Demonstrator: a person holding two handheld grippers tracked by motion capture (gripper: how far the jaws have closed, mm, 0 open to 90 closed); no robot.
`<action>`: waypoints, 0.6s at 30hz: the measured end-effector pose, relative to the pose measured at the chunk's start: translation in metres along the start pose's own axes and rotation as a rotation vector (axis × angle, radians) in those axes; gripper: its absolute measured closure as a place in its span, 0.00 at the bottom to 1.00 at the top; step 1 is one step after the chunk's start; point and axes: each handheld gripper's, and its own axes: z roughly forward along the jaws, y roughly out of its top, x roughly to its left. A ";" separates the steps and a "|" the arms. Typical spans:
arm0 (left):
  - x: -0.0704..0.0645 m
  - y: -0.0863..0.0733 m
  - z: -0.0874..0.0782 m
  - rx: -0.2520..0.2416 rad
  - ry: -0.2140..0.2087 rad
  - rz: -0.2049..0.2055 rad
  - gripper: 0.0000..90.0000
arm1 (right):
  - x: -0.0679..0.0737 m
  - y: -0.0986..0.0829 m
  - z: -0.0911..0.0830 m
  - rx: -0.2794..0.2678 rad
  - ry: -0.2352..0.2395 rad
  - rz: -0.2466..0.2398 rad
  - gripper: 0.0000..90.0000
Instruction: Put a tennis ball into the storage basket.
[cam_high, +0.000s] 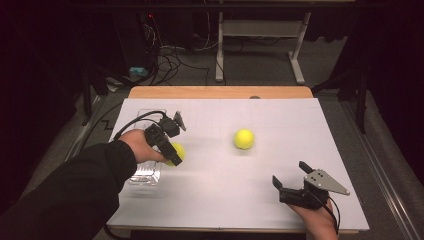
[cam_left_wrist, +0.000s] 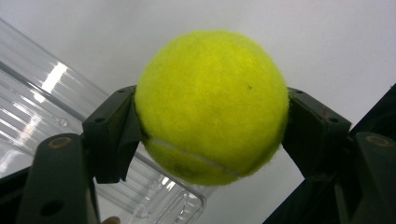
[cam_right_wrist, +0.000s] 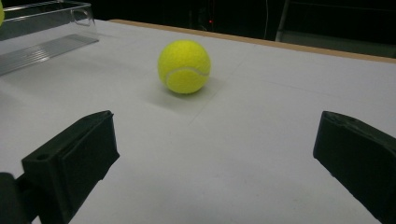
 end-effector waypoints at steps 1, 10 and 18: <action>0.001 0.000 -0.001 0.001 0.004 -0.003 0.30 | 0.000 0.000 0.000 0.000 0.000 0.000 0.00; 0.012 0.000 -0.010 -0.013 0.019 -0.038 0.30 | 0.000 0.000 0.000 -0.002 -0.003 0.000 0.00; 0.026 -0.004 -0.015 -0.009 0.038 -0.069 0.30 | 0.000 0.000 0.000 -0.002 -0.002 0.000 0.00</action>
